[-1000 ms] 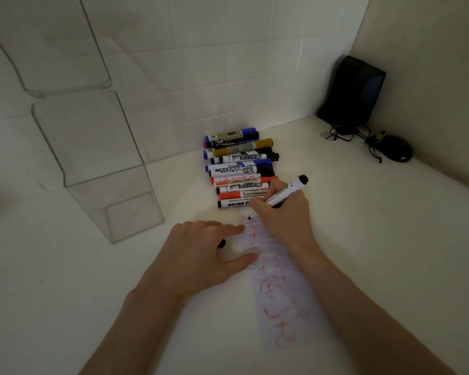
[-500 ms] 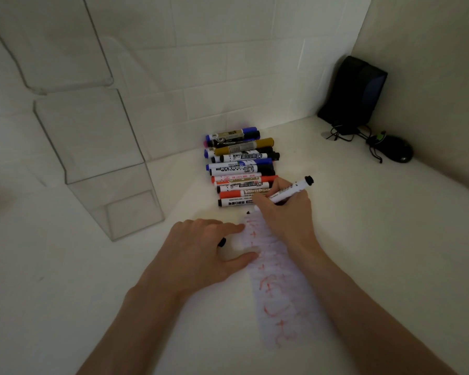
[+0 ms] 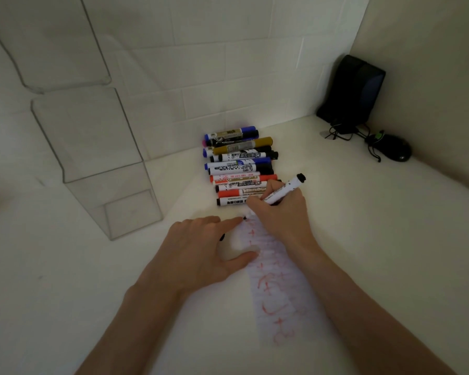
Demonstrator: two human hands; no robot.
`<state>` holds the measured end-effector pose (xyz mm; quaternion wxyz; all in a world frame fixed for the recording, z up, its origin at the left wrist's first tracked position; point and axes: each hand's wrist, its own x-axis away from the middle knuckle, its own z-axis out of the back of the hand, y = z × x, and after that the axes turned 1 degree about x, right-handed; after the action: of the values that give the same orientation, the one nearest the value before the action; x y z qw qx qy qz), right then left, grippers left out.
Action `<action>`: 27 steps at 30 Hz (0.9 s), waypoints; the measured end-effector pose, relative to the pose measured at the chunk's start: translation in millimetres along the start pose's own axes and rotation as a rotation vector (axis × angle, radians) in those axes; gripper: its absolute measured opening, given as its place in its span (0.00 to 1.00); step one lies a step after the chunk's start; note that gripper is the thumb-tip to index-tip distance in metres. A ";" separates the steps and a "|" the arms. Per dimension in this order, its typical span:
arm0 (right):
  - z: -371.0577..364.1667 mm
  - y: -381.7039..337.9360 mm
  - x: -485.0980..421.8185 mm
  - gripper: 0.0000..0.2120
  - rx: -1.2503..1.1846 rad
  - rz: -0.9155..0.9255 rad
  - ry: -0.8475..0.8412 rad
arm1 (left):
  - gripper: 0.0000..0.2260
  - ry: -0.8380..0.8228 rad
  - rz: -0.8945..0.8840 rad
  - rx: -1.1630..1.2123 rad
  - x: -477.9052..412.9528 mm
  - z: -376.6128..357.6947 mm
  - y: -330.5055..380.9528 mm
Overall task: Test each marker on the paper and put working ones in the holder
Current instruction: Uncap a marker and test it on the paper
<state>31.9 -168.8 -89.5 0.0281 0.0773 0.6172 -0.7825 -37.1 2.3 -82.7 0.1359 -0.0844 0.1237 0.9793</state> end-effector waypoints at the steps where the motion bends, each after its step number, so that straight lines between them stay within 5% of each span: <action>1: 0.4 -0.3 0.3 0.18 -0.008 0.002 -0.002 | 0.35 0.000 -0.001 0.003 0.1 0.0 -0.3; 13: 2.5 -2.0 -2.7 0.14 -0.049 -0.067 0.049 | 0.36 -0.020 0.018 0.008 0.5 0.4 -1.4; 19: 10.0 -18.9 -0.4 0.13 -0.308 -0.140 0.061 | 0.11 0.036 0.029 0.432 3.5 6.2 -2.1; 27: 14.6 -26.8 5.0 0.13 -0.352 -0.087 -0.088 | 0.07 0.210 0.177 0.837 -7.9 2.8 -4.6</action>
<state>21.9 -176.4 -61.2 0.0345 0.0101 0.7457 -0.6654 -28.6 5.4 -79.5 0.0605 -0.1102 0.5299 0.8387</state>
